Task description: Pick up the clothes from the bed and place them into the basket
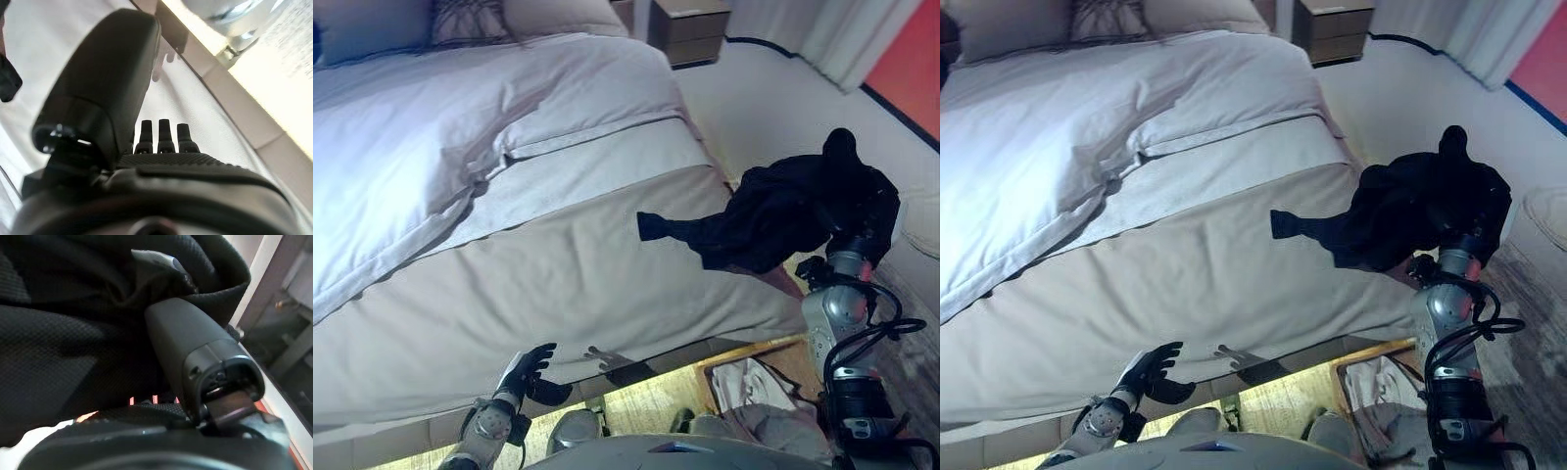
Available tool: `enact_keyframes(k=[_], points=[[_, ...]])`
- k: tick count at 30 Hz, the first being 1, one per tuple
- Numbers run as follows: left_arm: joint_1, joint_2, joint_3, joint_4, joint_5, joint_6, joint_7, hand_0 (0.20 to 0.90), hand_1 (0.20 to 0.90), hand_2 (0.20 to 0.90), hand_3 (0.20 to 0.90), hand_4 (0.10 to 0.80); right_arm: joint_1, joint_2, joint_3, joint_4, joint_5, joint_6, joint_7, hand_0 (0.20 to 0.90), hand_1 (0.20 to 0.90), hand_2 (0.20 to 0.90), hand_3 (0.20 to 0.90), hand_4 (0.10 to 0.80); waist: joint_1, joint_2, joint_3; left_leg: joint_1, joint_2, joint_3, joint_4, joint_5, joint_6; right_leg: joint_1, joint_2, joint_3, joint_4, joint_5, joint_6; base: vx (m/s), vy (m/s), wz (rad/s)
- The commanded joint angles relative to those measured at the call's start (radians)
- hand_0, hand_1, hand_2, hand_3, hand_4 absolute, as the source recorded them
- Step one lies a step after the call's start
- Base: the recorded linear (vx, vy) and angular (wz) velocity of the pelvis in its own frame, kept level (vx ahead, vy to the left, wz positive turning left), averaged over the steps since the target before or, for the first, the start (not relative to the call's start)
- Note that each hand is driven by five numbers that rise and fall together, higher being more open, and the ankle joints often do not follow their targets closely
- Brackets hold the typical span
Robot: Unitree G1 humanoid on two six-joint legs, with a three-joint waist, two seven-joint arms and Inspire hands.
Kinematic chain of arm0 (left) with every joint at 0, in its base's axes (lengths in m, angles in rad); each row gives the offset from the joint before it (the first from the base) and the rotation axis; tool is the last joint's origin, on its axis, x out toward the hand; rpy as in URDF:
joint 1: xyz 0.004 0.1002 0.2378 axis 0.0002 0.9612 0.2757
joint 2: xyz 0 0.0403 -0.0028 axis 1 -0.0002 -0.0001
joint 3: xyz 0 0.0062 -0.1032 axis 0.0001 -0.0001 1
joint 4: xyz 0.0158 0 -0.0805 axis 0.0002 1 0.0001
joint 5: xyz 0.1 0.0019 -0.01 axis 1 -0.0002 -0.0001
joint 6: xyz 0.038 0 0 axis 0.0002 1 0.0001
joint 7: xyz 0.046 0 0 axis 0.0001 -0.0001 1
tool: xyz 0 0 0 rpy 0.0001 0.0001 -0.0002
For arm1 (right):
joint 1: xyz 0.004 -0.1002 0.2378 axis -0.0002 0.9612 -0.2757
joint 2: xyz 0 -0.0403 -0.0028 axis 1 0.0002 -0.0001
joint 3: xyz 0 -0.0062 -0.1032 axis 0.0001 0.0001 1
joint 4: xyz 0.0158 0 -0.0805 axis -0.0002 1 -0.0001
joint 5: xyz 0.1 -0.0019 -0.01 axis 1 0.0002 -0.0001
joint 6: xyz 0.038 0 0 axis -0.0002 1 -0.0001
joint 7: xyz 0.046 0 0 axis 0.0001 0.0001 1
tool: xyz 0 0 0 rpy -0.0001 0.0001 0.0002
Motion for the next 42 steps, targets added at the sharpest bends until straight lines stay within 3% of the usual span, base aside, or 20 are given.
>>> enact_keyframes(k=[1, 3, 4, 7, 10, 12, 13, 15, 19, 21, 25, 27, 29, 35, 37, 42], points=[[-0.030, 0.003, 0.025, 0.018, -0.014, -0.034, 0.032, 0.900, 0.900, 0.900, 0.900, 0.800, -0.125, -0.081, -0.022, -0.179, -0.082, -0.168, -0.014, 0.300, 0.300, 0.300, 0.200, 0.100, 0.036, -0.022, -0.073, -0.025, -0.116, -0.082, 0.042, -0.080, -0.001, 0.132, -0.037, -0.013, -0.078, 0.122, 0.045, -0.215, -0.156, -1.13], [-0.031, -0.003, 0.039, 0.030, -0.011, -0.037, 0.049, 0.900, 0.900, 0.900, 0.900, 0.800, -0.149, -0.085, -0.006, -0.189, -0.078, -0.165, -0.006, 0.300, 0.300, 0.300, 0.200, 0.100, 0.058, -0.043, -0.082, -0.045, -0.113, -0.049, 0.055, -0.069, -0.013, 0.190, -0.013, -0.027, -0.175, 0.104, 0.045, -0.166, -0.217, -1.26], [-0.036, -0.007, 0.050, 0.035, -0.014, -0.032, 0.065, 0.900, 0.900, 0.900, 0.900, 0.800, -0.155, -0.087, 0.003, -0.190, -0.079, -0.160, -0.011, 0.300, 0.300, 0.300, 0.200, 0.100, 0.066, -0.054, -0.088, -0.059, -0.097, -0.036, 0.057, -0.050, -0.035, 0.222, 0.021, -0.017, -0.249, 0.074, 0.043, -0.122, -0.234, -1.11], [-0.040, -0.010, 0.069, 0.039, 0.002, -0.039, 0.038, 0.900, 0.900, 0.900, 0.900, 0.800, -0.159, -0.116, 0.005, -0.201, -0.072, -0.117, -0.026, 0.300, 0.300, 0.300, 0.200, 0.100, 0.065, -0.065, -0.094, -0.073, -0.069, -0.034, 0.072, -0.028, -0.064, 0.237, 0.061, 0.000, -0.319, 0.050, 0.030, -0.093, -0.209, -0.71], [-0.039, -0.030, 0.072, 0.047, -0.003, -0.056, 0.037, 0.900, 0.900, 0.900, 0.900, 0.800, -0.170, -0.136, 0.003, -0.198, -0.050, -0.067, -0.034, 0.300, 0.300, 0.300, 0.200, 0.100, 0.056, -0.076, -0.089, -0.087, -0.039, -0.049, 0.140, -0.039, -0.092, 0.222, 0.086, -0.002, -0.331, 0.021, -0.005, -0.069, -0.130, -0.33], [-0.029, -0.039, 0.081, 0.050, -0.002, -0.053, 0.037, 0.900, 0.900, 0.900, 0.900, 0.800, -0.178, -0.135, 0.010, -0.183, -0.041, -0.052, -0.027, 0.300, 0.300, 0.300, 0.200, 0.100, 0.060, -0.086, -0.073, -0.112, -0.041, -0.117, 0.220, -0.062, -0.105, 0.211, 0.081, 0.023, -0.332, 0.033, -0.019, 0.011, -0.037, -0.13], [-0.007, -0.043, 0.091, 0.064, -0.016, -0.066, 0.046, 0.900, 0.900, 0.900, 0.900, 0.800, -0.194, -0.124, 0.034, -0.167, -0.036, -0.044, -0.001, 0.300, 0.300, 0.300, 0.200, 0.100, 0.097, -0.079, -0.053, -0.146, -0.077, -0.279, 0.225, -0.039, -0.111, 0.212, 0.090, 0.090, -0.331, 0.037, -0.026, 0.050, 0.028, -0.18], [0.034, -0.053, 0.115, 0.062, -0.043, -0.084, 0.060, 0.900, 0.900, 0.900, 0.900, 0.800, -0.238, -0.094, 0.091, -0.121, -0.049, -0.061, 0.011, 0.300, 0.300, 0.300, 0.200, 0.100, 0.150, -0.057, -0.032, -0.155, -0.124, -0.431, 0.171, -0.005, -0.103, 0.202, 0.113, 0.173, -0.330, 0.031, -0.036, 0.020, 0.079, -0.94], [0.061, -0.059, 0.128, 0.052, -0.038, -0.081, 0.075, 0.900, 0.900, 0.900, 0.900, 0.800, -0.232, -0.064, 0.122, -0.114, -0.124, -0.129, -0.077, 0.300, 0.300, 0.300, 0.200, 0.100, 0.147, -0.034, -0.040, -0.119, -0.120, -0.409, 0.136, -0.007, -0.092, 0.179, 0.102, 0.174, -0.301, 0.022, -0.030, 0.017, 0.122, -1.25], [0.037, -0.040, 0.136, 0.059, -0.048, -0.062, 0.065, 0.900, 0.900, 0.900, 0.900, 0.800, -0.223, -0.070, 0.113, -0.160, -0.189, -0.158, -0.168, 0.300, 0.300, 0.300, 0.200, 0.100, 0.133, -0.023, -0.059, -0.089, -0.123, -0.402, 0.095, -0.014, -0.086, 0.174, 0.084, 0.155, -0.292, 0.013, -0.010, 0.064, 0.160, -0.67], [0.035, -0.033, 0.140, 0.068, -0.054, -0.066, 0.077, 0.900, 0.900, 0.900, 0.900, 0.800, -0.239, -0.071, 0.106, -0.175, -0.174, -0.123, -0.181, 0.300, 0.300, 0.300, 0.200, 0.100, 0.134, -0.019, -0.070, -0.057, -0.129, -0.387, 0.051, -0.016, -0.079, 0.161, 0.052, 0.122, -0.255, 0.025, 0.016, -0.001, 0.058, -0.47], [0.044, -0.028, 0.150, 0.061, -0.063, -0.078, 0.092, 0.900, 0.900, 0.900, 0.900, 0.800, -0.257, -0.061, 0.128, -0.171, -0.151, -0.075, -0.169, 0.300, 0.300, 0.300, 0.200, 0.100, 0.150, -0.012, -0.070, -0.041, -0.126, -0.373, 0.020, -0.012, -0.078, 0.129, 0.020, 0.065, -0.179, 0.045, 0.029, -0.069, 0.035, -0.45], [0.033, -0.028, 0.147, 0.062, -0.114, -0.080, 0.119, 0.900, 0.900, 0.900, 0.900, 0.800, -0.262, -0.050, 0.166, -0.146, -0.163, -0.080, -0.205, 0.300, 0.300, 0.300, 0.200, 0.100, 0.156, -0.011, -0.074, -0.059, -0.114, -0.371, 0.006, 0.005, -0.088, 0.143, 0.042, 0.061, -0.244, 0.013, 0.023, -0.085, -0.055, -0.43], [0.031, -0.055, 0.155, 0.080, -0.081, -0.094, 0.103, 0.900, 0.900, 0.900, 0.900, 0.800, -0.276, -0.084, 0.138, -0.211, -0.301, -0.135, -0.347, 0.300, 0.300, 0.300, 0.200, 0.100, 0.166, -0.038, -0.080, -0.098, -0.086, -0.354, 0.002, 0.024, -0.117, 0.175, 0.076, 0.053, -0.363, 0.040, 0.015, -0.041, -0.092, -0.13], [0.031, -0.057, 0.163, 0.093, -0.062, -0.099, 0.091, 0.900, 0.900, 0.900, 0.900, 0.800, -0.288, -0.104, 0.124, -0.238, -0.301, -0.117, -0.348, 0.300, 0.300, 0.300, 0.200, 0.100, 0.170, -0.045, -0.084, -0.104, -0.085, -0.352, 0.003, 0.022, -0.120, 0.190, 0.079, 0.045, -0.377, 0.036, 0.015, -0.016, -0.033, -0.08], [0.047, -0.054, 0.188, 0.092, -0.033, -0.090, 0.083, 0.900, 0.900, 0.900, 0.900, 0.800, -0.257, -0.144, 0.128, -0.245, -0.156, 0.045, -0.220, 0.300, 0.300, 0.300, 0.200, 0.100, 0.167, -0.057, -0.104, -0.095, -0.077, -0.345, 0.004, 0.021, -0.132, 0.208, 0.084, 0.035, -0.390, 0.033, 0.008, 0.003, -0.006, 0.01]])
